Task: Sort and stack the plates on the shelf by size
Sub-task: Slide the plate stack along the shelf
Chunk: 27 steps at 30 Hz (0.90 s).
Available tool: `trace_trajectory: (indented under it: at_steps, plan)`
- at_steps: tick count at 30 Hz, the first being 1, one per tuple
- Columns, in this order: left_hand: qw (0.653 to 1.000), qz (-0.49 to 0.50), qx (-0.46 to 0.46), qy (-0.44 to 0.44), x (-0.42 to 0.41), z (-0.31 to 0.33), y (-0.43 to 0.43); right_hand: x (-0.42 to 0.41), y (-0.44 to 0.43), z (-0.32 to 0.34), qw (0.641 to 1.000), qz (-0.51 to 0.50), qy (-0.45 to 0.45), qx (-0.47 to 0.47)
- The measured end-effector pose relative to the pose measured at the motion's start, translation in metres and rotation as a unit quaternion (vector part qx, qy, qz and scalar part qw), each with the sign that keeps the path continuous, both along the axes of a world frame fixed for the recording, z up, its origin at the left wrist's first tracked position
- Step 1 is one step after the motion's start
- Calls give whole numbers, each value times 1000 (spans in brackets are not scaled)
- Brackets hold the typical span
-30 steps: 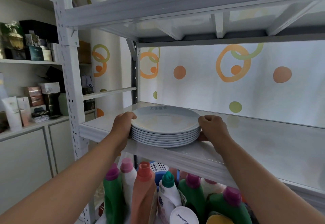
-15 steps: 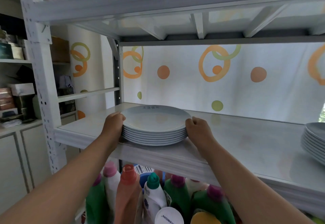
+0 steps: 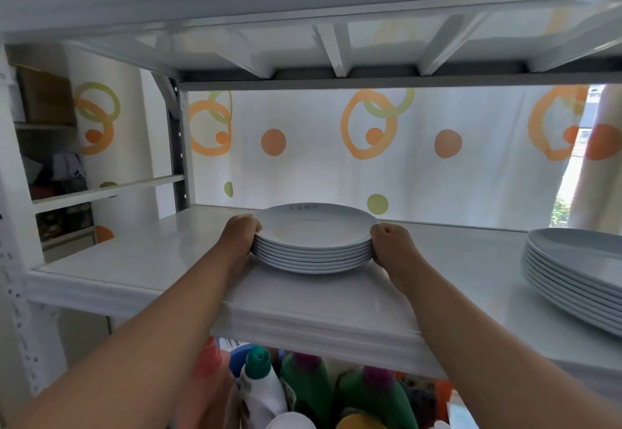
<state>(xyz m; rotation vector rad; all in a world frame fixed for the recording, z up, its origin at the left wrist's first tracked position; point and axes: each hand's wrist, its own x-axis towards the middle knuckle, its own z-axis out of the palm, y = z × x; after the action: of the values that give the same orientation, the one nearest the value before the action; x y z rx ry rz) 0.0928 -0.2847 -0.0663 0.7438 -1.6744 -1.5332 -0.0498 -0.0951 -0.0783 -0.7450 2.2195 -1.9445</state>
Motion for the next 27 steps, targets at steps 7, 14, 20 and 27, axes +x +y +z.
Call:
trace_trajectory:
  at_steps: [7, 14, 20, 27]
  plan:
    - [998, -64, 14, 25, -21, -8, -1, -15, 4, -6, 999, -40, 1, -31]
    - [997, -57, -7, 53, -27, -14, -10, -16, 6, -9, 1000, -14, 15, -15]
    - [998, -8, 0, 62, -22, -12, -13, -9, 3, -8, 999, 43, 16, -11]
    - [998, 6, 1, 64, -18, -11, -10, -8, 0, -9, 998, 55, 15, -8]
